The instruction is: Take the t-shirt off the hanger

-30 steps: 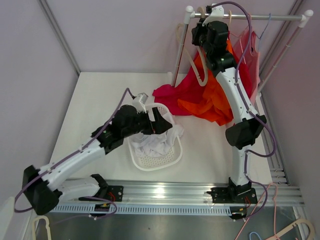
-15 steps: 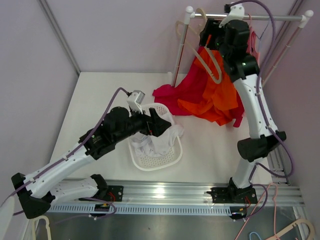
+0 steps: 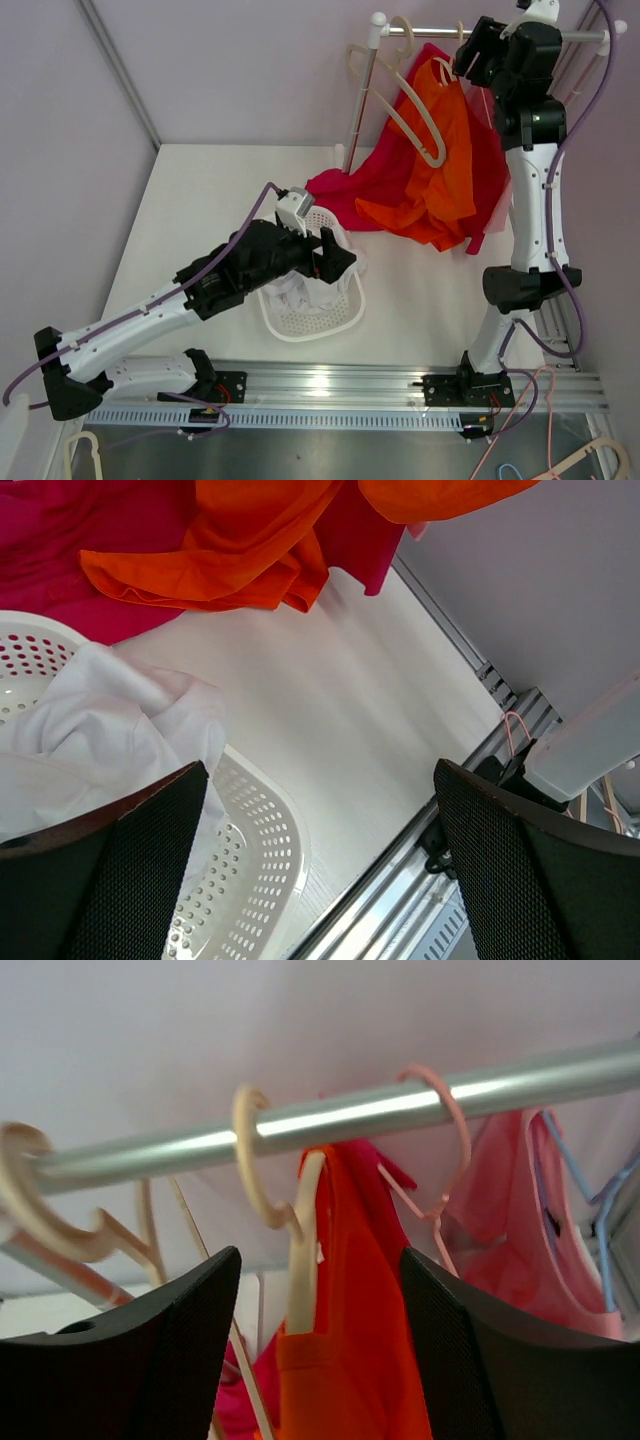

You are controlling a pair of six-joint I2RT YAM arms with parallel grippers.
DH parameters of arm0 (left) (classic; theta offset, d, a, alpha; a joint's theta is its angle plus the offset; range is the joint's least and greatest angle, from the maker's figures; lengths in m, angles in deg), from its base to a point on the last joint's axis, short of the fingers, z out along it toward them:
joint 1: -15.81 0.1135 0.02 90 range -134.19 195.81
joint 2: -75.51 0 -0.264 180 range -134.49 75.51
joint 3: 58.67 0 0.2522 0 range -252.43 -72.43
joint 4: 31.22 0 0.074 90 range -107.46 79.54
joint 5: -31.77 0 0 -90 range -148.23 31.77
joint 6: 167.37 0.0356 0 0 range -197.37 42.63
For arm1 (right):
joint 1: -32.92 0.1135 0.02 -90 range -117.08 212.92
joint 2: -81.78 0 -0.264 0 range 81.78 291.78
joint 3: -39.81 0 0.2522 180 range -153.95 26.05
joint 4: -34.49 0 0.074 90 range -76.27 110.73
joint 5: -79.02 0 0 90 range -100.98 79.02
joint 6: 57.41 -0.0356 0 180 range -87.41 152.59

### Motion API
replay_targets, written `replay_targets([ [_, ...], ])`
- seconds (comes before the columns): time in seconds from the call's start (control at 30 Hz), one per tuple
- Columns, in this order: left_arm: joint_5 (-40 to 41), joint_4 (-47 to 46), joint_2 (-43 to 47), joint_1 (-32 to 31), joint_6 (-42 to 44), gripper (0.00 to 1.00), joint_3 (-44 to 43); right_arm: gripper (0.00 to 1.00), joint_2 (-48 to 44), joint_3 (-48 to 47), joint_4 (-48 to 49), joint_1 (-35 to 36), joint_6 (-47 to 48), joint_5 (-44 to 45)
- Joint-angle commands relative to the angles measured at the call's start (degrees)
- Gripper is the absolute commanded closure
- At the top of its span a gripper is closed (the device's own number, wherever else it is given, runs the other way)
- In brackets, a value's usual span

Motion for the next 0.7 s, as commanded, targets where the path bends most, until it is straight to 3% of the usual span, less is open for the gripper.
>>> replay_targets([
  [0.0, 2.3, -1.5, 0.1, -0.4, 2.7, 0.01, -2.7, 0.32, 3.0, -1.7, -3.6, -1.3, -1.2, -5.6],
  [0.27, 3.8, -1.2, -1.1, -0.5, 4.0, 0.01, -4.2, 0.32, 7.5, -1.8, 1.8, -3.0, -2.4, -12.6],
  [0.43, 4.0, -0.7, -2.0, -0.5, 4.9, 0.01, -5.4, 0.51, 10.5, -4.0, 2.9, -4.0, -3.0, -13.9],
  [0.67, 4.7, -0.6, -2.3, -0.5, 5.4, 0.0, -5.4, 0.53, 12.1, -3.7, 6.5, -5.3, -3.0, -17.1],
])
